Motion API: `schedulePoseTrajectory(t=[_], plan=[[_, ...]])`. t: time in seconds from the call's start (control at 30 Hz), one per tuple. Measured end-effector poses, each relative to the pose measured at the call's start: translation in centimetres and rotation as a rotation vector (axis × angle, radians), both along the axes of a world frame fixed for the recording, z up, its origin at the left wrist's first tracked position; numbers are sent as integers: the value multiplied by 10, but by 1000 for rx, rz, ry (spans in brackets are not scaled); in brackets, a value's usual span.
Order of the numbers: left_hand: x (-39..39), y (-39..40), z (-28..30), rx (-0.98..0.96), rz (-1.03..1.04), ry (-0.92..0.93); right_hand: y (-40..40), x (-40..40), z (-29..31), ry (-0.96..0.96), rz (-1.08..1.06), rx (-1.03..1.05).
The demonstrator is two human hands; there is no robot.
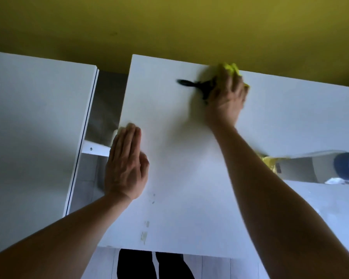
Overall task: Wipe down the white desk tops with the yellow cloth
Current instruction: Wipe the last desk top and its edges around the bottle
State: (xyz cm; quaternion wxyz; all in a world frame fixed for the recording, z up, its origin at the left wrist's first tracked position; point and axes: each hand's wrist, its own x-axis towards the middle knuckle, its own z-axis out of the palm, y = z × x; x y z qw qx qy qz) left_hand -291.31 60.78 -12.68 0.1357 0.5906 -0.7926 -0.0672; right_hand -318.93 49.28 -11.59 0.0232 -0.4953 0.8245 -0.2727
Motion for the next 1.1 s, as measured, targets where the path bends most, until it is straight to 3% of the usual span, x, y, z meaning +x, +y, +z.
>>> schedulePoseTrajectory(t=[0.13,0.2,0.33,0.4,0.6,0.73,0.9,1.1], plan=[[-1,0,-1,-11,-9,15,11,-4,-7,-49,-216,105],[0,-1,-2,-11,-11,19,11,36,-7,-49,-80,156],[4,-2,-5,-26,-26,26,40,137,-6,12,409,23],[5,-2,-5,-22,-33,37,54,144,-6,35,482,31],[4,-5,-1,-6,-45,54,100,65,-13,-1,207,-20],[3,-4,-1,-35,-44,71,133,71,-8,-33,84,-17],[5,-4,-8,-78,-73,127,192,125,-3,-33,232,-5],[14,-10,-7,20,-74,241,263,134,6,-13,286,53]])
